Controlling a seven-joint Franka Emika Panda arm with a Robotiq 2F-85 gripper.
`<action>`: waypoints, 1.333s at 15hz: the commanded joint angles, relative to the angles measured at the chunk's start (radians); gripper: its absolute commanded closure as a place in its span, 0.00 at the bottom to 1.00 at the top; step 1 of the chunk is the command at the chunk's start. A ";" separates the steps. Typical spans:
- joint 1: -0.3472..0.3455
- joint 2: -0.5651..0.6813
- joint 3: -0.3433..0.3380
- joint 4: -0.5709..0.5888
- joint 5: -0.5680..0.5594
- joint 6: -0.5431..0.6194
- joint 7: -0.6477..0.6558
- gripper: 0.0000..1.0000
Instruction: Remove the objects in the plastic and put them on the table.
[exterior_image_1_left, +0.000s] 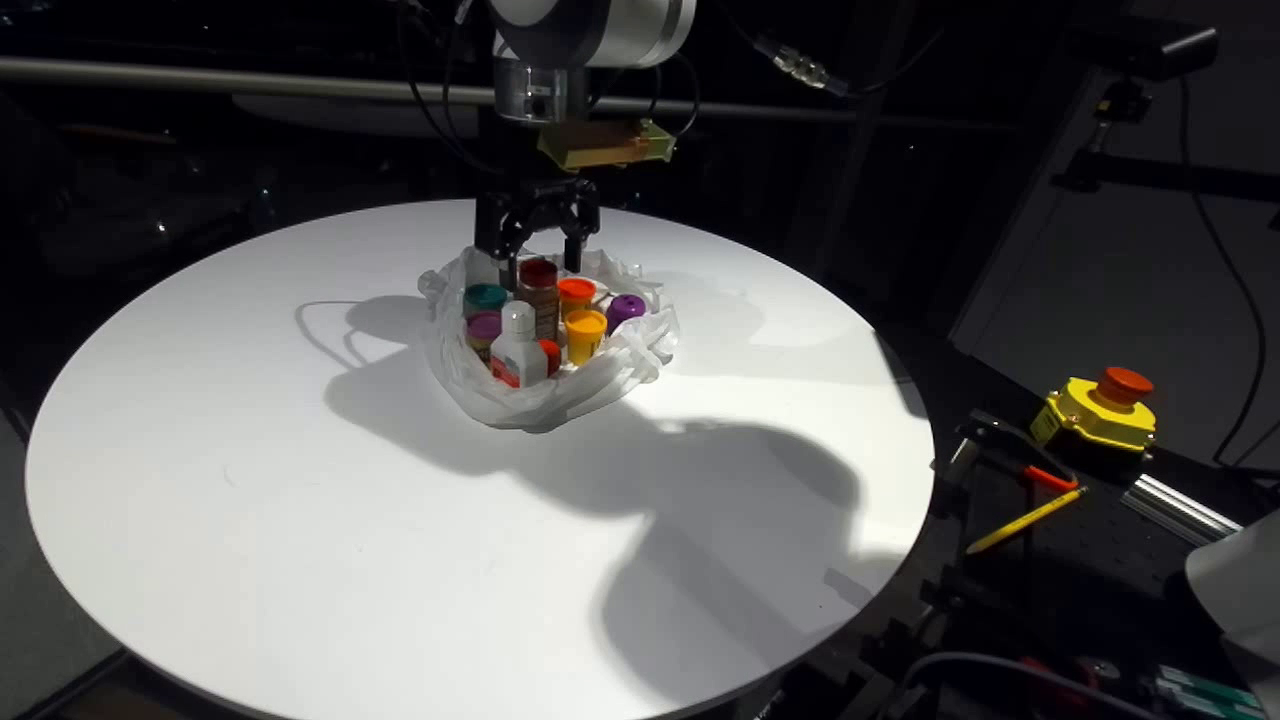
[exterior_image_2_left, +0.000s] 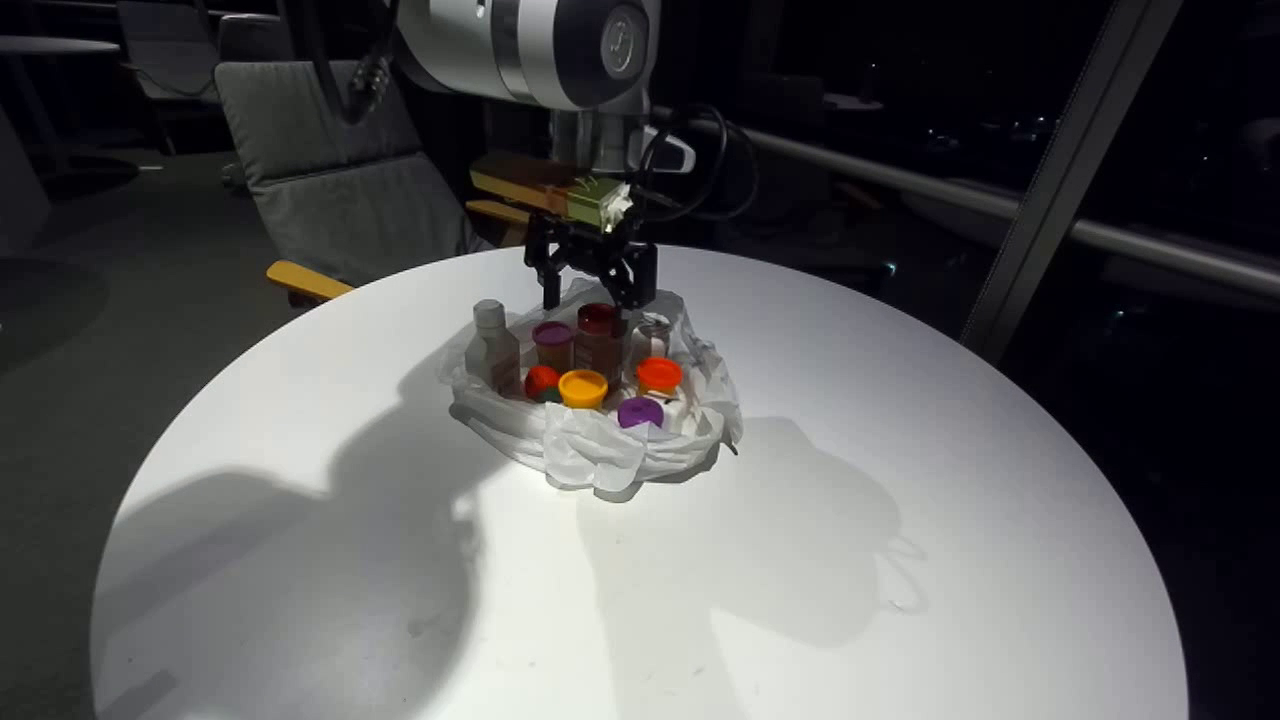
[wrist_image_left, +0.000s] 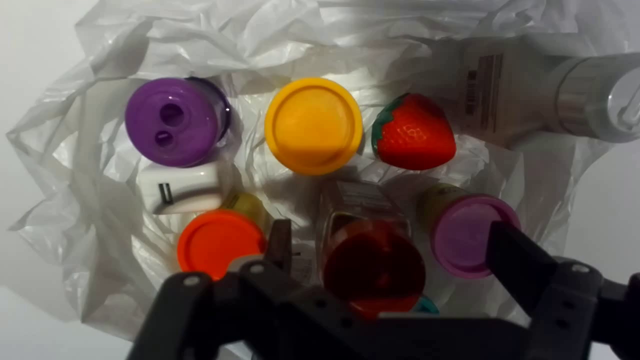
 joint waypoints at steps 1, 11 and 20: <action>0.009 0.058 -0.014 0.089 -0.005 -0.015 0.019 0.26; 0.015 -0.054 -0.021 0.005 0.000 -0.018 0.063 0.74; -0.016 -0.503 -0.059 -0.423 -0.001 0.039 0.118 0.74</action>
